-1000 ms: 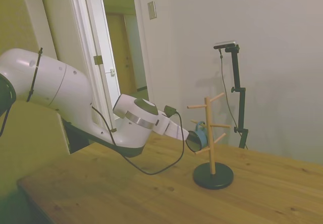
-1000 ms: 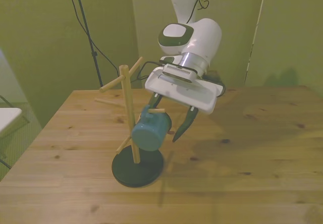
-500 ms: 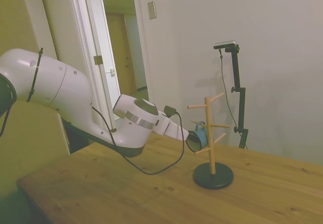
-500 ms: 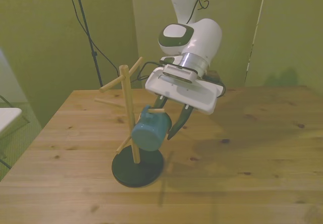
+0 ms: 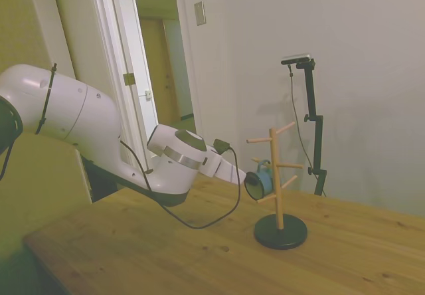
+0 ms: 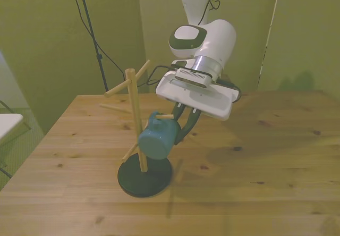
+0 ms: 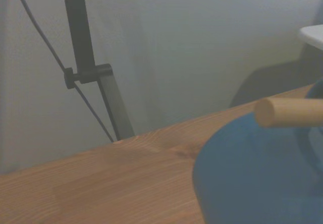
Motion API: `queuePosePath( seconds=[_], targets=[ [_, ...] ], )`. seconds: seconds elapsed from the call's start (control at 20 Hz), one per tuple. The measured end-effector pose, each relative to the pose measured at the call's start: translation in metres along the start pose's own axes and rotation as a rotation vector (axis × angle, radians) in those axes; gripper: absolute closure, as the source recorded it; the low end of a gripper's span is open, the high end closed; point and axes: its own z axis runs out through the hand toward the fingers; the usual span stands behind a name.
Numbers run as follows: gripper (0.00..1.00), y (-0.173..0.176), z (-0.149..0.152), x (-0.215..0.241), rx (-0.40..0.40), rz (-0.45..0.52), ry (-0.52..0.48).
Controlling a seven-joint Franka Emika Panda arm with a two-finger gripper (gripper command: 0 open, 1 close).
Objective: Unload the mug
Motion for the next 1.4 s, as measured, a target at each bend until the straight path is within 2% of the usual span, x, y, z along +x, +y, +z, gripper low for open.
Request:
queuePosePath(
  seconds=[0.65,1.4],
  targets=[
    [1.0,-0.003,-0.006,-0.001,0.011,0.001,-0.003],
    [1.0,-0.022,-0.04,0.002,0.063,0.011,-0.003]
  ],
)
